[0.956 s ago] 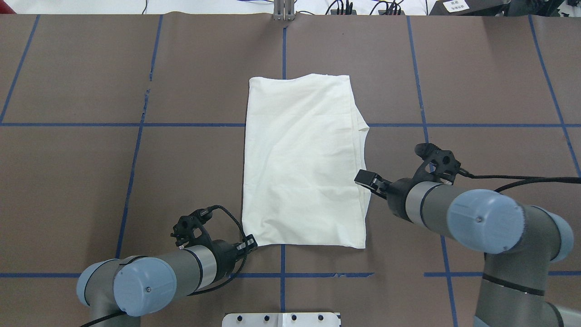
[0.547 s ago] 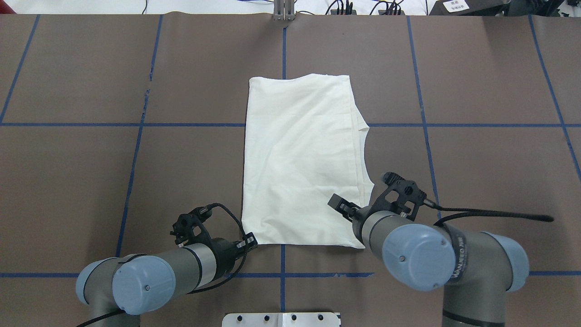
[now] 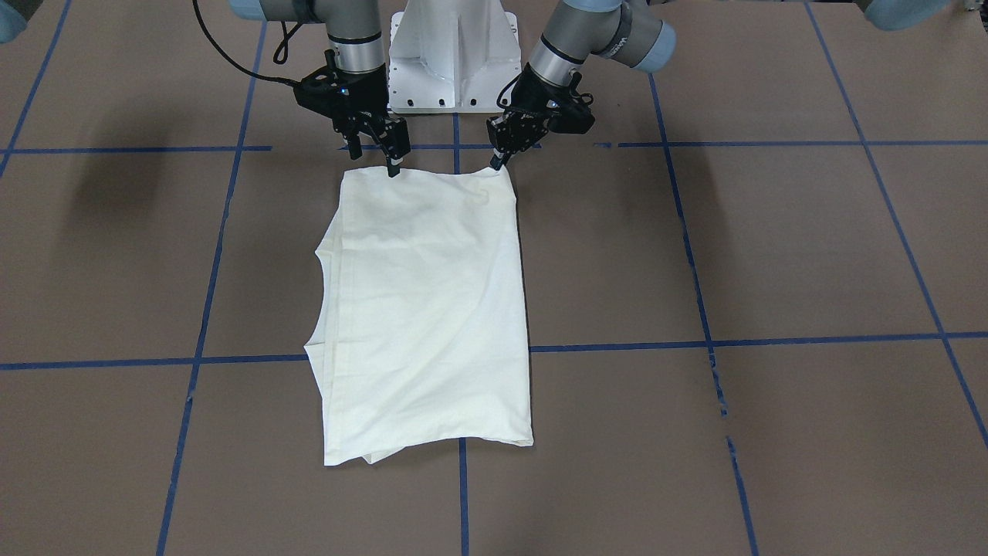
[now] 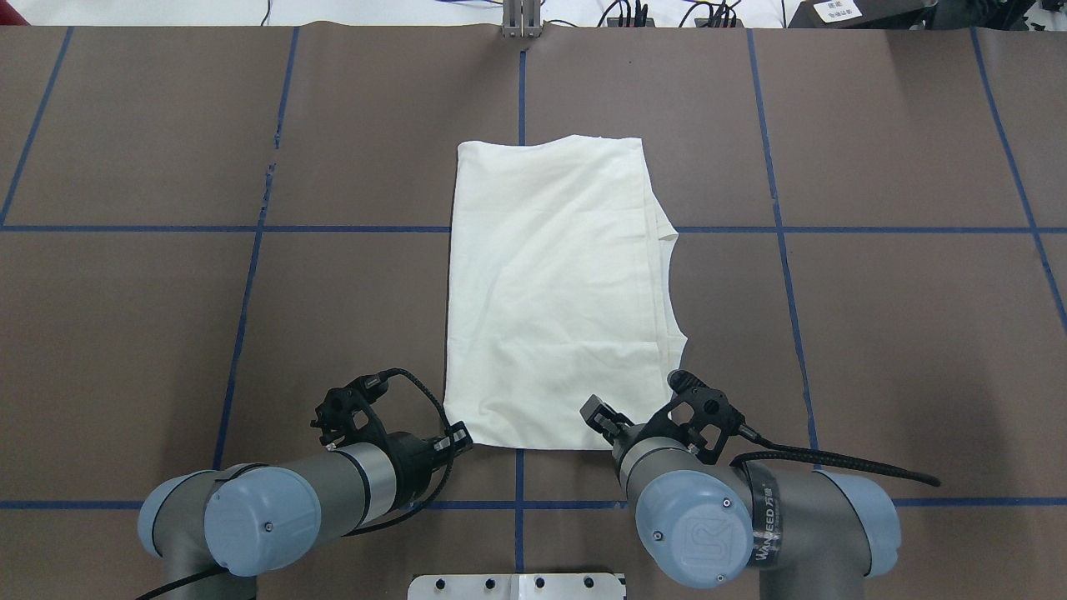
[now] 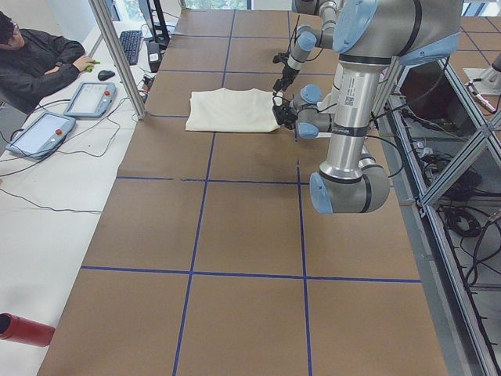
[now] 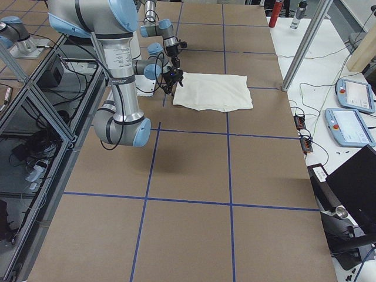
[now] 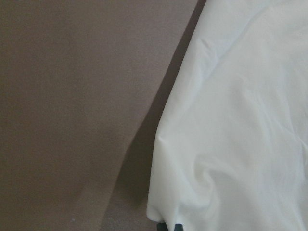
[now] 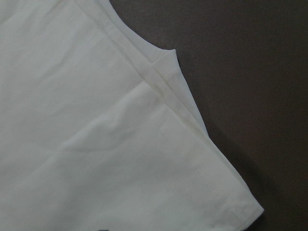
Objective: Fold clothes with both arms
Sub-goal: 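Close both grippers on the near shirt corners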
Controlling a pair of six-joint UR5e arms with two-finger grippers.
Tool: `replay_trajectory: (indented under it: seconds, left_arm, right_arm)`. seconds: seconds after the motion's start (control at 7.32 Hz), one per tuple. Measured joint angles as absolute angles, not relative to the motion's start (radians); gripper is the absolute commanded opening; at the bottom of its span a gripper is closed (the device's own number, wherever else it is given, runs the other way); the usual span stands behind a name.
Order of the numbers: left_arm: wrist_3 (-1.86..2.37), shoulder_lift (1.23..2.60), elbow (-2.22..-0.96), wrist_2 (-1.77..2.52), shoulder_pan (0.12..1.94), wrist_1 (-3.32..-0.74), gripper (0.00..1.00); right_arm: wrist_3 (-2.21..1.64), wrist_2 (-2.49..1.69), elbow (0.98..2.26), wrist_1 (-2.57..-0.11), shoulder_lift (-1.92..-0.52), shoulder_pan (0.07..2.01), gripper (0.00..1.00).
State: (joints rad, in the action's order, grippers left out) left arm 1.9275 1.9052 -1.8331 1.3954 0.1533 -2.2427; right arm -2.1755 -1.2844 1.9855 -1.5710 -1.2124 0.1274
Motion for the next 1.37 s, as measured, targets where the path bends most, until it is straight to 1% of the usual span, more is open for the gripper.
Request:
replay_trajectory:
  seconds: [0.41,0.55,0.68,1.09,1.23,1.37]
  left_arm:
    - [1.927,1.905,-1.837,1.394,0.153,-2.243,0.0]
    - [1.927,1.905,-1.838,1.394,0.152,-2.243,0.0]
    - [1.927,1.905,-1.839,1.394,0.152,-2.243,0.0]
    - [1.927,1.905,-1.842,1.395,0.152,-2.243,0.0]
    - [1.927,1.905,-1.842,1.395,0.153,-2.243,0.0]
    - [1.927,1.904,-1.842,1.394,0.153,-2.243,0.0]
  right_arm:
    - [-2.211,-1.259,1.94,-1.572,-1.209,0.118,0.88]
    - [-2.217,-1.255,1.937,-1.572,-1.208,0.117,0.83]
    - [-2.225,-1.252,1.934,-1.572,-1.207,0.115,0.82]
    - [-2.232,-1.24,1.922,-1.571,-1.201,0.108,0.81]
    - [-2.233,-1.235,1.913,-1.571,-1.192,0.104,0.79]
    - [-2.233,-1.233,1.904,-1.571,-1.183,0.101,0.69]
